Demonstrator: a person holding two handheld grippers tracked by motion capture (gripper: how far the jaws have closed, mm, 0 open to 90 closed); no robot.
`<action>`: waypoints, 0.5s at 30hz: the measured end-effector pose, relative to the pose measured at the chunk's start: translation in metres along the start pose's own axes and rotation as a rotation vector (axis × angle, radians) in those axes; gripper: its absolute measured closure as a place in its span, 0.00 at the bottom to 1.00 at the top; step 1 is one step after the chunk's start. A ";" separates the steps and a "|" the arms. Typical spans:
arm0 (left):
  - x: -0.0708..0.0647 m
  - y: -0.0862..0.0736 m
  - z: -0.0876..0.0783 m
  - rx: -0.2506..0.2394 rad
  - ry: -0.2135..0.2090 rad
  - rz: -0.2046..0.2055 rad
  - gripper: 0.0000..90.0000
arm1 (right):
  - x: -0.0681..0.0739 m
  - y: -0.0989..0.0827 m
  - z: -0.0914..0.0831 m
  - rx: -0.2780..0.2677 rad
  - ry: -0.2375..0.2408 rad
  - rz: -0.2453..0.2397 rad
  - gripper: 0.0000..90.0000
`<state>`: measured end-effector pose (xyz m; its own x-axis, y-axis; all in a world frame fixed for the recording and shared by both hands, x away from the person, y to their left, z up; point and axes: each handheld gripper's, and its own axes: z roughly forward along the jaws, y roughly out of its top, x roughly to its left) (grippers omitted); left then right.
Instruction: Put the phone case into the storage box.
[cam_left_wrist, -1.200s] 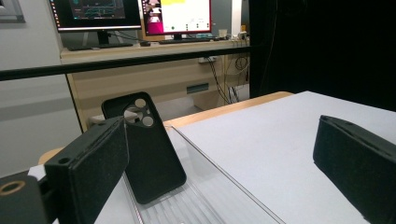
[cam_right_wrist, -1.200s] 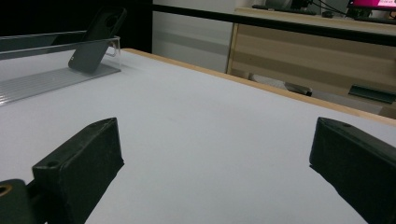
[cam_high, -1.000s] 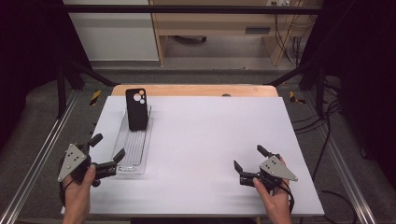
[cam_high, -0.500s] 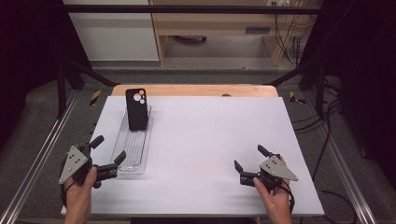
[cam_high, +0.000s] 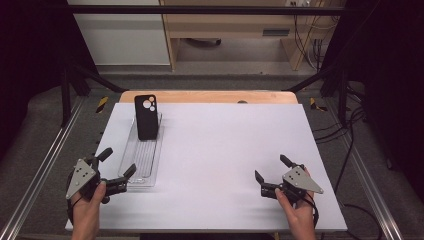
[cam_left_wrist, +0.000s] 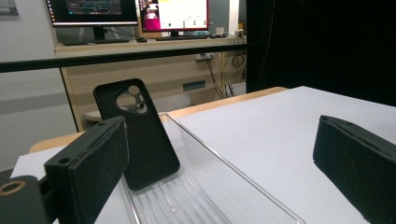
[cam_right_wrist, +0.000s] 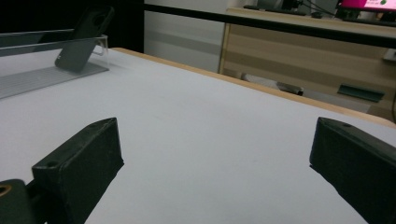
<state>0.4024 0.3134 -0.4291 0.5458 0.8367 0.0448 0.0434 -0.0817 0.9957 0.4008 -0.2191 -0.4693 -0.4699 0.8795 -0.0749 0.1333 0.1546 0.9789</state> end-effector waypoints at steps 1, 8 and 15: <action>0.000 0.000 0.000 0.000 0.001 -0.001 0.03 | -0.001 0.000 -0.001 -0.003 -0.006 -0.006 0.04; 0.000 -0.006 -0.002 0.004 0.007 -0.005 0.03 | -0.010 -0.003 -0.003 -0.001 -0.007 -0.020 0.04; -0.001 -0.012 -0.003 0.000 0.019 -0.004 0.03 | -0.016 -0.005 -0.004 0.000 -0.006 -0.024 0.04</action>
<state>0.3988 0.3149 -0.4408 0.5294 0.8473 0.0422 0.0455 -0.0780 0.9959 0.4045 -0.2354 -0.4726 -0.4678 0.8782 -0.0996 0.1224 0.1760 0.9768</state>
